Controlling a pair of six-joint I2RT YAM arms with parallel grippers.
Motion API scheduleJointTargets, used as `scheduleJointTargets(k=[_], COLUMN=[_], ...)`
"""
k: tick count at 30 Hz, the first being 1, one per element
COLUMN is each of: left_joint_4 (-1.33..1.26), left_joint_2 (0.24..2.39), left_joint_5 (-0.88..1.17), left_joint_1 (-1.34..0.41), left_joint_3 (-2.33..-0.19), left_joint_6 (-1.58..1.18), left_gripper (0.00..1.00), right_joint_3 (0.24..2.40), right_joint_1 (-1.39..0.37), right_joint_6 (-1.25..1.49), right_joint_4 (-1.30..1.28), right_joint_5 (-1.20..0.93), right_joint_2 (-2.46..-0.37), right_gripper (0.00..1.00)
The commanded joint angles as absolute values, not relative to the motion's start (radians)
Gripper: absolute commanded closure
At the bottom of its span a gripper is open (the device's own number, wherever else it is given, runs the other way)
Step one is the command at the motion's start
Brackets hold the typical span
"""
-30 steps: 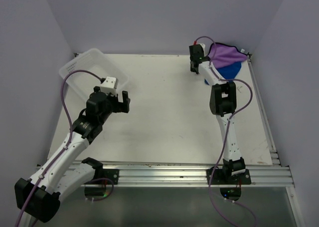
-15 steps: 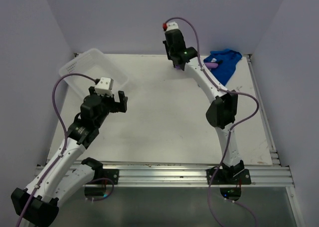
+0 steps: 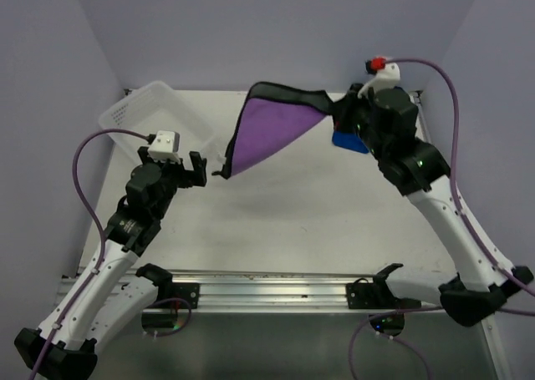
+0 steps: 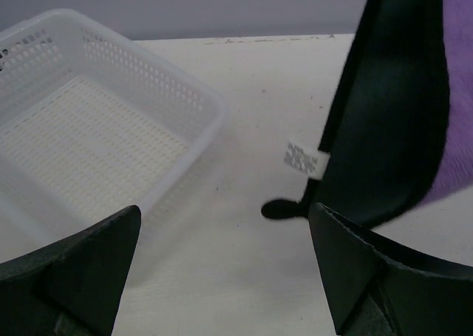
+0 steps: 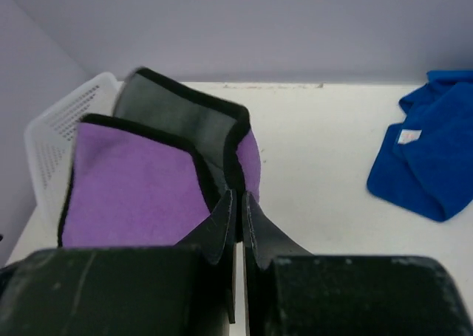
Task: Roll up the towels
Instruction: Move the towel to the center of the board, then flatten the towel
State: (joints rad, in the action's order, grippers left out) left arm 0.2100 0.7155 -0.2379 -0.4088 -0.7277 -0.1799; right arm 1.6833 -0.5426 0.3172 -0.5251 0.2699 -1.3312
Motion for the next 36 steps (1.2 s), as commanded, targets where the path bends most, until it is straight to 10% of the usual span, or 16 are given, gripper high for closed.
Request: scheduleJointTargets(k=[1,10,36], left_joint_4=[0.176,0.203,-0.057], left_joint_2=[0.707,0.764,1.034], left_joint_5=[-0.233,-0.068,0.003], left_joint_1=[-0.416,-0.416,-0.638], left_joint_3=[-0.761,-0.769,-0.519], left_joint_6=[-0.192,-0.308,-0.574], left_gripper=[0.00,0.01,0.03], right_joint_3=[1.306,0.643,0.607], right_joint_1=[-0.551,-0.551,-0.551], right_joint_6=[0.517,0.747,0.798], right_joint_4=[-0.488,-0.471,-0.747], right_joint_5=[0.219,0.215,0.548], right_joint_2=[-1.139,-0.836,-0.785], right_gripper=[1.00,1.00,1.00])
